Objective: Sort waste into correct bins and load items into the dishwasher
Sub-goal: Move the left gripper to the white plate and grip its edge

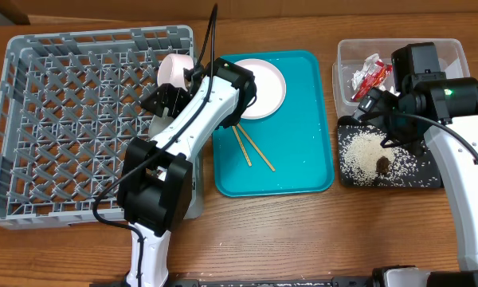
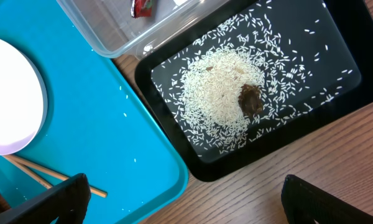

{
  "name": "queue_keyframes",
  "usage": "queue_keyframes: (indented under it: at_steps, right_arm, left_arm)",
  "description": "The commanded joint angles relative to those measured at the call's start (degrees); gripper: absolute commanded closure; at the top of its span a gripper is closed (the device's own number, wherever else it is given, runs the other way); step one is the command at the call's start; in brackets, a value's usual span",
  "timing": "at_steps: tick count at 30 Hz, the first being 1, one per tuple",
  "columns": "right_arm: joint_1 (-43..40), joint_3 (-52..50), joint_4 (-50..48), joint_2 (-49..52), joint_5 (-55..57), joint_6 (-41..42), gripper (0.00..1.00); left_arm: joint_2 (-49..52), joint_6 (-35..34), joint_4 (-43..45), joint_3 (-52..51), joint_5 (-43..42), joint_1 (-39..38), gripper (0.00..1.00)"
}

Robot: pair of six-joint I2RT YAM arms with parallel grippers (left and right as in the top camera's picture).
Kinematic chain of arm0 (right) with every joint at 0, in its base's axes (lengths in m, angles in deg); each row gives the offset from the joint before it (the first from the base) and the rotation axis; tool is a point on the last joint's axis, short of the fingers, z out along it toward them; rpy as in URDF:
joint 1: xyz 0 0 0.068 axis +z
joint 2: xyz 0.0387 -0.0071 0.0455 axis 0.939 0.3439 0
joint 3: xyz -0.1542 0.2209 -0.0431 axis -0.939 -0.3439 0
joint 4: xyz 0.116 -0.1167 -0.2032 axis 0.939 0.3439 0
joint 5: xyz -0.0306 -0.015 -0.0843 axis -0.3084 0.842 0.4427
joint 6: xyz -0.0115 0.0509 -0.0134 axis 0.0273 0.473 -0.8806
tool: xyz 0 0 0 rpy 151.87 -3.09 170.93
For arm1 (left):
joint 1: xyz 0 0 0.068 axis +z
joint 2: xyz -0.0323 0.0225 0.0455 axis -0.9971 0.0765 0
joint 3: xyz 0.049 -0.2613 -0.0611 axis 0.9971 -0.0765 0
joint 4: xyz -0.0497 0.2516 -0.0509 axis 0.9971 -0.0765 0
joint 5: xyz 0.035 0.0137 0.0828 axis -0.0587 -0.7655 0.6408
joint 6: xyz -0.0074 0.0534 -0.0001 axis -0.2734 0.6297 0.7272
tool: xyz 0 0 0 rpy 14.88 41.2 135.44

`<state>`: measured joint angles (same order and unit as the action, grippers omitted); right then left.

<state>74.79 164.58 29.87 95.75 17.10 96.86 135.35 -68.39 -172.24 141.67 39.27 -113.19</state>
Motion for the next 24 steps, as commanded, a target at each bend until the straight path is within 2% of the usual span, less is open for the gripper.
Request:
queue_keyframes:
  at_steps: [1, 3, 12, 20, 24]
  right_arm:
    - [-0.15, 1.16, -0.17, -1.05, 0.61, -0.24, 0.0]
    - [-0.15, 1.16, -0.17, -1.05, 0.59, -0.24, 0.0]
    - [-0.15, 1.16, -0.17, -1.05, 0.61, -0.24, 0.0]
    - [-0.15, 1.16, -0.17, -1.05, 0.61, -0.24, 0.0]
    - [-0.15, 1.16, -0.17, -1.05, 0.59, -0.22, 0.0]
  left_arm:
    - [0.37, 7.45, -0.2, 0.9, -10.12, -0.22, 0.07]
    - [0.37, 9.22, -0.2, 0.9, -13.44, -0.22, 0.0]
    - [0.15, 12.02, -0.2, 6.49, -23.76, -0.22, 0.0]
    - [0.04, 19.32, -0.17, 21.42, -38.86, -0.22, 0.0]
    - [0.04, 19.67, 1.4, 29.86, -49.99, -0.22, 0.0]
